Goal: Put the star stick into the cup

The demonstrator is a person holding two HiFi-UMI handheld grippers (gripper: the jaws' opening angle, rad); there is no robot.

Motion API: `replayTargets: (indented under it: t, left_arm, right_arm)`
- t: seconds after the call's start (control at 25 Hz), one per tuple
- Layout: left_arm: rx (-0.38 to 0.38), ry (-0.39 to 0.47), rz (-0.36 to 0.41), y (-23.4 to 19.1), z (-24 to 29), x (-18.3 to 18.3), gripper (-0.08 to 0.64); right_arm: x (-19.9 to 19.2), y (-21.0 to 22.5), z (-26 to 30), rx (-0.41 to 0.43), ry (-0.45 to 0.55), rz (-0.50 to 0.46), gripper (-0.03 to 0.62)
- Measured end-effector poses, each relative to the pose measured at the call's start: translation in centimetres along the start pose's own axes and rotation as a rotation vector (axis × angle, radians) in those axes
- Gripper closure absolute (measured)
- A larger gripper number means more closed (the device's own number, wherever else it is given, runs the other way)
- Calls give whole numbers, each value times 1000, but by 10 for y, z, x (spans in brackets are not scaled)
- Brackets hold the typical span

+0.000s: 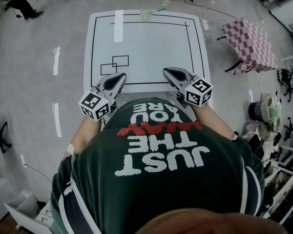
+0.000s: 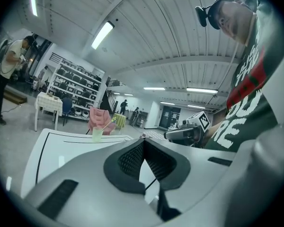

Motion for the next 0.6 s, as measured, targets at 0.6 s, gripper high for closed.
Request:
replayTargets:
  t: [0.6]
  left_arm:
    - [1, 10, 16, -2, 10, 7, 565]
  right_arm:
    - [9, 11, -2, -3, -6, -26, 560]
Point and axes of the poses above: the fingertips, and each gripper's own axes: z forward along the fingers, y to its right, x out of its top, the point moved 7 cm from there along -z, backward along the fingers, and after that the axes turned 13 degrees about y, right-handed, at the moved point
